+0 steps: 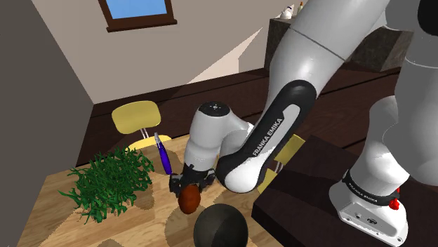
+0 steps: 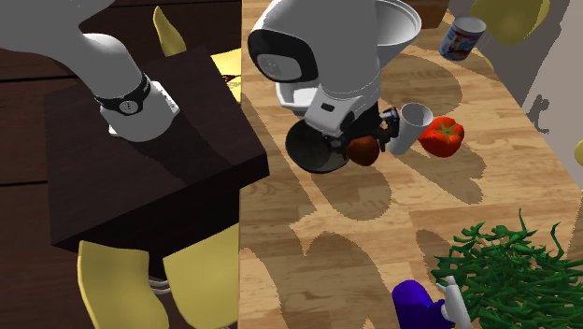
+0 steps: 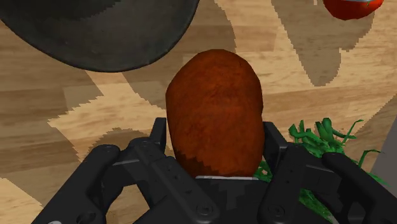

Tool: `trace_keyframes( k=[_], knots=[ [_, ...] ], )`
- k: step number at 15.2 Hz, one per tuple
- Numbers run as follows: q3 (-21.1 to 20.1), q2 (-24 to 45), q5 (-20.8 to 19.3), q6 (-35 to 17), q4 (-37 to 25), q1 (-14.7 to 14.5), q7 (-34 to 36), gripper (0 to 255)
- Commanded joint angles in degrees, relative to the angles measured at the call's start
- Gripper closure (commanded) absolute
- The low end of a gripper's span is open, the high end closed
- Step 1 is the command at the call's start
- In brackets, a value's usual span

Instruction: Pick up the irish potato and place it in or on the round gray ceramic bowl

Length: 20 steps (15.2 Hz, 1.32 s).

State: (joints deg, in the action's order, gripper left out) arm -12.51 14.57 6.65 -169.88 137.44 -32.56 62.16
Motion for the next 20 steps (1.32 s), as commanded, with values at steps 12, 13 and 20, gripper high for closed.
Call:
trace_keyframes(
  k=[12,13,20],
  knots=[
    [-0.80,-8.38,-3.59,-9.78,17.48,-7.45,12.18,255],
    [0.13,-7.36,-4.54,-10.70,17.38,-8.16,12.88,255],
    [5.47,-0.14,-6.26,-16.85,16.26,-13.09,14.02,255]
  ],
)
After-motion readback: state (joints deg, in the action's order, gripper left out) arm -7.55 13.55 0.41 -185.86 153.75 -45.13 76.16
